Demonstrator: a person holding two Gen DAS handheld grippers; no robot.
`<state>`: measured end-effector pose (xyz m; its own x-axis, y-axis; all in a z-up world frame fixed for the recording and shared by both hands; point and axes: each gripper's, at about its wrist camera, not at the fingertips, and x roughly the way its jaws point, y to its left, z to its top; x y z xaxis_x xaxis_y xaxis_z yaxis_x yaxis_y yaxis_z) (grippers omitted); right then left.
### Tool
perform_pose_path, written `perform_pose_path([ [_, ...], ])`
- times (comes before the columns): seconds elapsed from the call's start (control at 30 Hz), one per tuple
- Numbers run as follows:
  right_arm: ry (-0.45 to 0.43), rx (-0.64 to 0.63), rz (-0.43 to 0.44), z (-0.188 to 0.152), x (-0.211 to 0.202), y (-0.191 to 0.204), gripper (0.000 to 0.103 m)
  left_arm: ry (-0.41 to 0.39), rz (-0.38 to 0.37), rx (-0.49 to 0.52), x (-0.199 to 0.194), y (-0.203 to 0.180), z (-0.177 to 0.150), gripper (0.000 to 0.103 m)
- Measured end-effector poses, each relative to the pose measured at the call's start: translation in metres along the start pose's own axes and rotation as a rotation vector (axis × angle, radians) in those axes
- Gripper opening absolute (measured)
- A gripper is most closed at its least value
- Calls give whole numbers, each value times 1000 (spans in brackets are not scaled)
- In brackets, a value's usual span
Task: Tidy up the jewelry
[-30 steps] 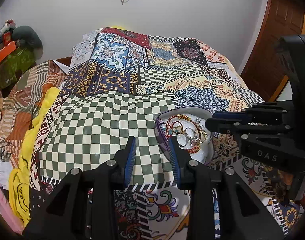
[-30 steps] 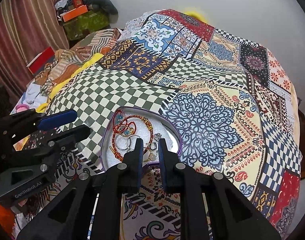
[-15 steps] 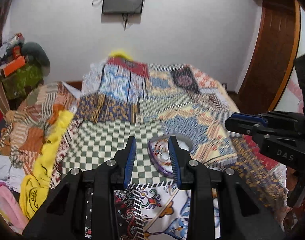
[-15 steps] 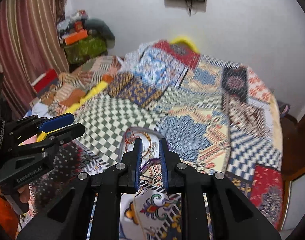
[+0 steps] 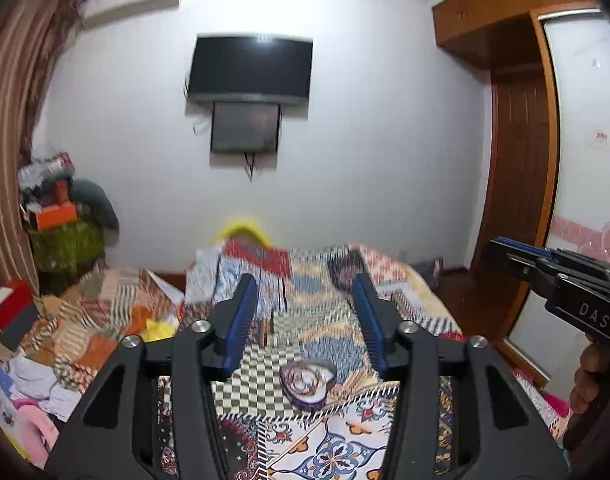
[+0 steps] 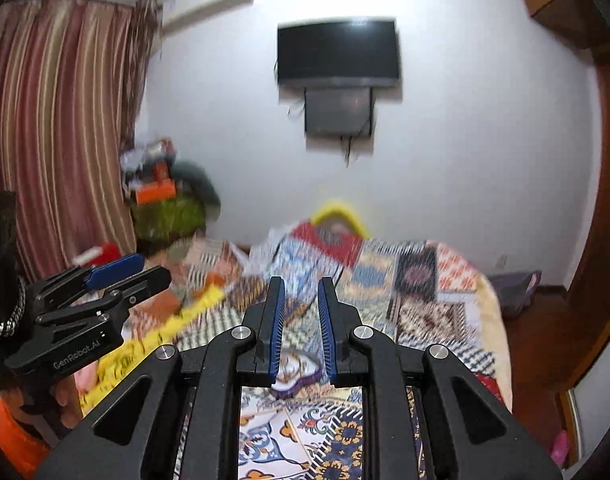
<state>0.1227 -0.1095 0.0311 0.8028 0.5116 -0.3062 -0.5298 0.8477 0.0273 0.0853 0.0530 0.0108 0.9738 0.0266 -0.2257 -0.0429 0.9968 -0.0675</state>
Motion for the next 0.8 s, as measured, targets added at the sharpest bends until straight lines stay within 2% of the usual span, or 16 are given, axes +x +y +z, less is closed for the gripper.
perform_pose_path([
  [0.07, -43, 9, -8, 0, -16, 3, 18, -40, 6, 11, -18, -6, 3, 53],
  [0.1, -63, 11, -17, 0, -23, 4, 25, -55, 13, 19, -25, -8, 2, 55],
  [0.13, -89, 12, -31, -2, -31, 6, 37, -72, 22, 28, -32, -11, 2, 60],
  [0.17, -107, 13, -41, -3, -34, 7, 43, -85, 28, 32, -38, -13, 2, 68],
  [0.2, -126, 15, -49, -4, -38, 8, 52, -100, 35, 36, -45, -16, 1, 72],
  [0.27, -155, 14, -62, -6, -45, 11, 61, -120, 46, 27, -54, -19, -1, 84],
  [0.33, -175, 14, -72, -7, -50, 14, 75, -136, 52, 12, -59, -18, -3, 91],
  [0.4, -198, 18, -94, -8, -54, 17, 86, -147, 65, 5, -63, -17, -4, 94],
  [0.53, -210, 12, -131, -11, -55, 20, 99, -145, 72, -1, -66, -20, -6, 96],
  [0.8, -188, 27, -131, -17, -57, 14, 99, -130, 69, -1, -63, -21, -8, 96],
])
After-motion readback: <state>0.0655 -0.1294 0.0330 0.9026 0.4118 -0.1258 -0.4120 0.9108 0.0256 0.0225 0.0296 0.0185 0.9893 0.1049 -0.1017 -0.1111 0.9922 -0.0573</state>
